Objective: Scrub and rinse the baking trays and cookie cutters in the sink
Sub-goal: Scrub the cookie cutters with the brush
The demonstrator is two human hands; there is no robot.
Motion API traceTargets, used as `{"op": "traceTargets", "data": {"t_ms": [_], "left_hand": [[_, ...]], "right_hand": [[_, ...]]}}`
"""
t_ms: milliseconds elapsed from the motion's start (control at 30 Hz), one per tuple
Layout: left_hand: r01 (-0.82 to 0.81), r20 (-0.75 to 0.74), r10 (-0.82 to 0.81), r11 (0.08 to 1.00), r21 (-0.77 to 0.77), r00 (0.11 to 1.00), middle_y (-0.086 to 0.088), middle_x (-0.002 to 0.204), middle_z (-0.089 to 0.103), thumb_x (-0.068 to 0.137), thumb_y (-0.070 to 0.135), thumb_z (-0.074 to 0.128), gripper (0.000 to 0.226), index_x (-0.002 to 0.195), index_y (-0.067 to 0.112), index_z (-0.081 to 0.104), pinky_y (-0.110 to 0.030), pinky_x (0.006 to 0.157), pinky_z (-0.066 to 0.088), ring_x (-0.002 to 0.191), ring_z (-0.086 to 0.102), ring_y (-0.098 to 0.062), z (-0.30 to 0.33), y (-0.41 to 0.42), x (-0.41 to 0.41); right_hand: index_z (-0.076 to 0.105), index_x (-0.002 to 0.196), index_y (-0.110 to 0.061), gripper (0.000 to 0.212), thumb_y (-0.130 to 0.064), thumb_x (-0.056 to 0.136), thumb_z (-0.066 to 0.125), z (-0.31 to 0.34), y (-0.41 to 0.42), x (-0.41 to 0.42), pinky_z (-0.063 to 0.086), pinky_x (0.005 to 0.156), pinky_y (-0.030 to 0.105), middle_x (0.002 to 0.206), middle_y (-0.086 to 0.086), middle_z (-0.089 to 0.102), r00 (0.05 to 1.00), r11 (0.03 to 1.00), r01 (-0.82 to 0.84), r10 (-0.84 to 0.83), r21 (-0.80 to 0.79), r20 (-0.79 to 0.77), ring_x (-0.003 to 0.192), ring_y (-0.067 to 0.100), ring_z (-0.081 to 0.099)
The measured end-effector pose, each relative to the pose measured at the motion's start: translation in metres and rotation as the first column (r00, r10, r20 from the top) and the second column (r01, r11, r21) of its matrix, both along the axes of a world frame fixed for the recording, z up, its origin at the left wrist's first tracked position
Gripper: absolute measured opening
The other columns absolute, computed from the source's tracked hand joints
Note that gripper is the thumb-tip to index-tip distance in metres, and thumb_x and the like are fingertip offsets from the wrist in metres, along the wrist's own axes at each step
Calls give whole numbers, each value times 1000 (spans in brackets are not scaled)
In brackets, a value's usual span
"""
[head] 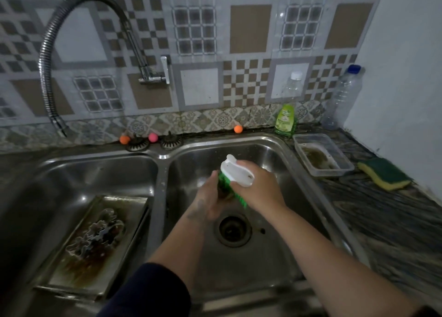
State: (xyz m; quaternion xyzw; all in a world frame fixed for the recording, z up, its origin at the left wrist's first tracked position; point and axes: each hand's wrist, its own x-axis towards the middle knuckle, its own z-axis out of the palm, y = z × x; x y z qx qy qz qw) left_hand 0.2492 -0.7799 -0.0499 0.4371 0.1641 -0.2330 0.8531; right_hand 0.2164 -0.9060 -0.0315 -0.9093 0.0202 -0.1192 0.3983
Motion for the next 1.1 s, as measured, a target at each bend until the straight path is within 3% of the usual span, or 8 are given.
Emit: {"op": "traceTargets", "data": {"t_ms": [100,167,233,400,500,667,767,1100], "left_hand": [[-68,88,51,977,204,995,-11,92,65,97,29,56,47,137,8,45,-24,49,50,63,61,-14,-10,10,-1],[-117,265,-51,807,579,963,-7,97,62,85,25,72,55,130,1,51,-14,51,45,67,59,-11,-13,21,-2],[-255,449,-183,614,747,875,1,98,63,79,19,79,43,116,8,60,-5,56,44,76,59,-5,-12,33,-7],[-331,654,-443,608,722,614,18,84,69,76,-2,75,39,111,15,71,-2,72,43,71,58,17,-10,47,-19],[-336,668,-396,636,694,630,10,100,68,72,6,81,55,124,15,64,2,76,40,82,56,15,-11,53,-23],[-363,715,-428,648,669,553,21,94,68,75,1,77,55,125,21,64,-4,75,43,77,58,13,-4,53,-27],[-330,703,-412,670,665,579,20,101,66,75,4,78,57,127,21,62,-2,79,43,83,58,19,1,42,-29],[-337,696,-372,673,658,614,10,113,64,76,2,77,63,134,13,55,-2,81,44,103,60,1,14,-7,-49]], "right_hand": [[55,131,-34,55,-30,79,71,8,-1,1,45,87,24,126,-5,63,995,994,96,-96,46,13,112,15,58],[56,130,-34,54,-31,79,73,10,-4,-5,42,82,22,125,-8,62,995,992,94,-95,88,8,112,12,58],[57,129,-34,55,-30,78,75,11,-3,-18,42,83,18,127,-12,60,999,994,39,-42,105,28,113,8,56],[56,130,-34,56,-26,78,77,6,5,-46,37,86,8,130,-18,56,993,998,-63,63,-11,98,115,1,50],[56,130,-34,56,-28,78,76,11,-1,-47,40,89,17,131,-13,58,994,998,21,-14,-64,107,118,8,53],[57,129,-35,57,-28,75,77,15,4,-60,46,94,27,129,-9,59,983,980,-86,112,-178,143,116,10,54],[57,129,-36,57,-28,75,77,15,-4,-58,49,93,33,128,-6,60,986,989,16,9,-145,169,116,14,56],[55,131,-37,57,-30,78,75,38,-48,-71,46,82,26,126,-3,60,984,989,-1,28,-151,177,111,15,56]]}}
